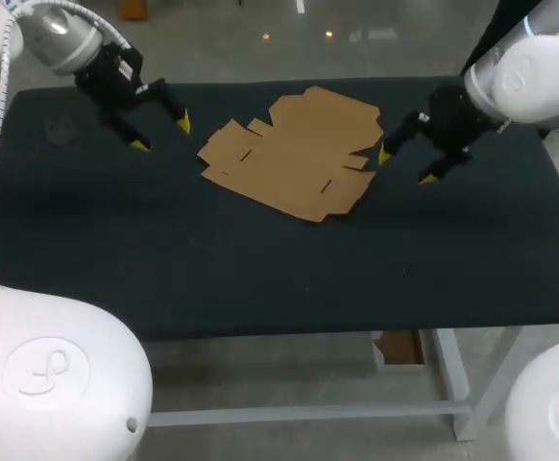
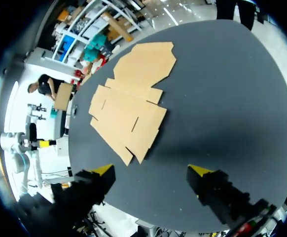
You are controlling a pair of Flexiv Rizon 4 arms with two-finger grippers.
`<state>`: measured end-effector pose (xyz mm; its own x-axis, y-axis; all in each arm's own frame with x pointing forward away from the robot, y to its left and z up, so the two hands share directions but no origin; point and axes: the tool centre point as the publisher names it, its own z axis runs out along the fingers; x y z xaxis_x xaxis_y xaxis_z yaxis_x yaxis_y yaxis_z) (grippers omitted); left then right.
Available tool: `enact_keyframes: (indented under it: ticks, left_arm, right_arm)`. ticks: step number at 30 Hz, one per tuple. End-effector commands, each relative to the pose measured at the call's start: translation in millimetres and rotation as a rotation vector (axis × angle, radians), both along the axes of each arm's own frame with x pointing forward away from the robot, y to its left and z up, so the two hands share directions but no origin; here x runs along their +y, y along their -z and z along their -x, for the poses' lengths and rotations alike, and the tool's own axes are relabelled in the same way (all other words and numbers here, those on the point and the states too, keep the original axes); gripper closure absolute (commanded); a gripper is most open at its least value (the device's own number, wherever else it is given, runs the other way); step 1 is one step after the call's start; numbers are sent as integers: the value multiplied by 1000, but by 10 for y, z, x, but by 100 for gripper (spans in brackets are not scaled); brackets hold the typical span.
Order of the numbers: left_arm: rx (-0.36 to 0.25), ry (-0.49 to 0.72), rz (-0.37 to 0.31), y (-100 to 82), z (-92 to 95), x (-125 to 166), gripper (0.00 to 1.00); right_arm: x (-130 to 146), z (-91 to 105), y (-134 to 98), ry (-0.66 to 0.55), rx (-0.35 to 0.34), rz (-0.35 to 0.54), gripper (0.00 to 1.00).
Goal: Assemble the packaging by folding the flat box into shape, placing the metal phone stand inside, and closing the box properly
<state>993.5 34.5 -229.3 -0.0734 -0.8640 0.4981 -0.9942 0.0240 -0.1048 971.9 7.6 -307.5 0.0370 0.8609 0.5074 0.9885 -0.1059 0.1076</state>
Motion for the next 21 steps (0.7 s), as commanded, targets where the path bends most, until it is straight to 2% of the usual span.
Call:
enact_keyframes:
  ticks: [1,7,11,13,16,21]
  left_arm:
    - [3,0,-5,-18,6,-1,0]
    - [3,0,-5,-18,6,-1,0]
    - [3,0,-5,-18,6,-1,0]
    - [3,0,-5,-18,6,-1,0]
    - [3,0,-5,-18,6,-1,0]
    - [3,0,-5,-18,6,-1,0]
  right_arm:
    - [134,-55,175,2,0,-3,0]
    - [207,-46,341,51,16,-26,0]
    - [264,-12,442,100,61,-33,3]
    - [285,8,476,127,76,-42,1]
    - [317,35,529,170,90,-53,13]
    - [380,46,652,229,92,-58,13]
